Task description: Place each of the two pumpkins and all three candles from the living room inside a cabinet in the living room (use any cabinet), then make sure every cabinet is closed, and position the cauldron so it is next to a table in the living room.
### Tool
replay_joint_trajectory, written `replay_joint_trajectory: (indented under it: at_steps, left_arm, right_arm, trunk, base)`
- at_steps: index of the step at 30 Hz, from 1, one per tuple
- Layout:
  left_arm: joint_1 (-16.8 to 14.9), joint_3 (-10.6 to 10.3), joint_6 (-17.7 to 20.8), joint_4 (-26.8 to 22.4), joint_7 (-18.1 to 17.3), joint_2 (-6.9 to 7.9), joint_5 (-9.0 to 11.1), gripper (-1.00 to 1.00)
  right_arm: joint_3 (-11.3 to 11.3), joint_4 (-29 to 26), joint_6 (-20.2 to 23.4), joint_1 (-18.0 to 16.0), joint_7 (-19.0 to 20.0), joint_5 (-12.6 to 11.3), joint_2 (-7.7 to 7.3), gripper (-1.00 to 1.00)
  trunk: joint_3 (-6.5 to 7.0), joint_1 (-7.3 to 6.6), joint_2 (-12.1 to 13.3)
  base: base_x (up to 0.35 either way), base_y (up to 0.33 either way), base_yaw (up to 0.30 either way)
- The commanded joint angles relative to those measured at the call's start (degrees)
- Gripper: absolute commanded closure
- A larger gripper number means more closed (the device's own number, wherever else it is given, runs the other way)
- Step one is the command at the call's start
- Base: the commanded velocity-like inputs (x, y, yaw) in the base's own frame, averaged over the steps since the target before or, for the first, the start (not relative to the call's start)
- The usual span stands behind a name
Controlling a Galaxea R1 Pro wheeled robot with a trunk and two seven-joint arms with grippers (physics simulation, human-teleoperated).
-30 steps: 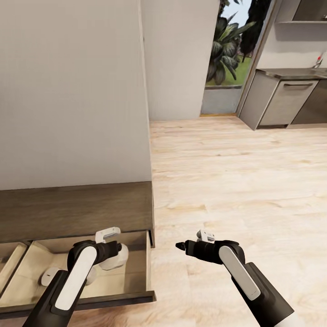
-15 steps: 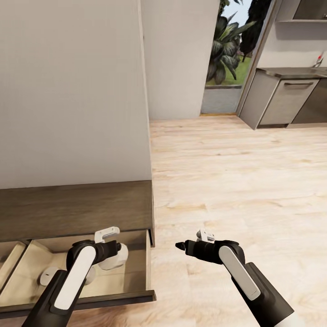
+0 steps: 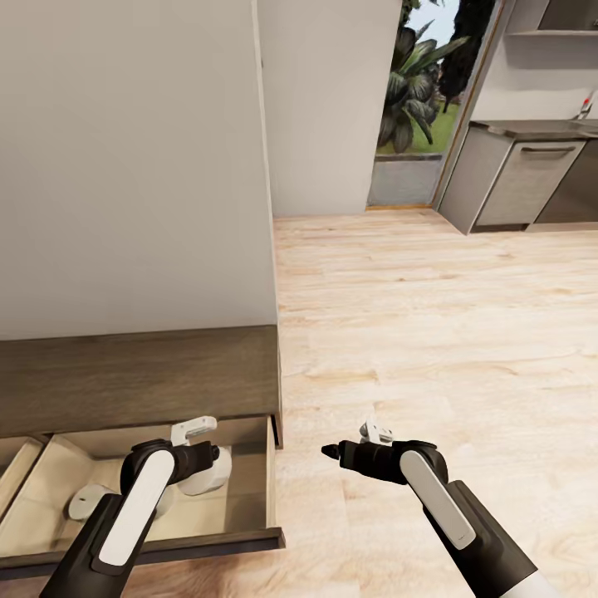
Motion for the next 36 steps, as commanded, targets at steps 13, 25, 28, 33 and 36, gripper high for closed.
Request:
replay_joint_trajectory:
  at_steps: [13,25,28,33,36]
  left_arm:
    - [-0.1,-0.1,-0.4,2.0,0.5,-0.12,0.3,1.00]
    - [-0.1,-0.8,-5.8,4.0,0.4,-0.13,-0.3,1.00]
    - [-0.1,-0.9,-6.9,5.1,0.4,-0.09,-0.3,1.00]
    - [-0.1,-1.0,-7.4,5.6,0.4,-0.08,-0.3,1.00]
    - [-0.1,-1.0,-7.4,5.7,0.4,-0.08,-0.3,1.00]
  right_arm:
    - [0.1,-1.3,0.0,0.0,-0.6,-0.7,-0.08,-1.00]
    - [0.2,-10.0,-0.1,0.5,-0.7,-1.2,-4.14,-1.00]
    - [0.2,-10.0,-0.1,0.5,-0.7,-1.3,-4.17,-1.00]
    - [0.2,-10.0,-0.1,0.5,-0.7,-1.4,-4.13,-1.00]
    - [0.2,-10.0,-0.1,0.5,-0.7,-1.4,-4.13,-1.00]
  trunk:
    - [-2.38,2.86,-5.3]
    - [-4.54,5.49,-10.1]
    - [-5.07,6.15,-11.3]
    - [-5.97,7.25,-13.3]
    - [-6.51,7.91,-14.5]
  base:
    - [0.000,0.000,0.000]
    - [0.000,0.000,0.000]
    - [0.000,0.000,0.000]
    - [0.000,0.000,0.000]
    - [0.000,0.000,0.000]
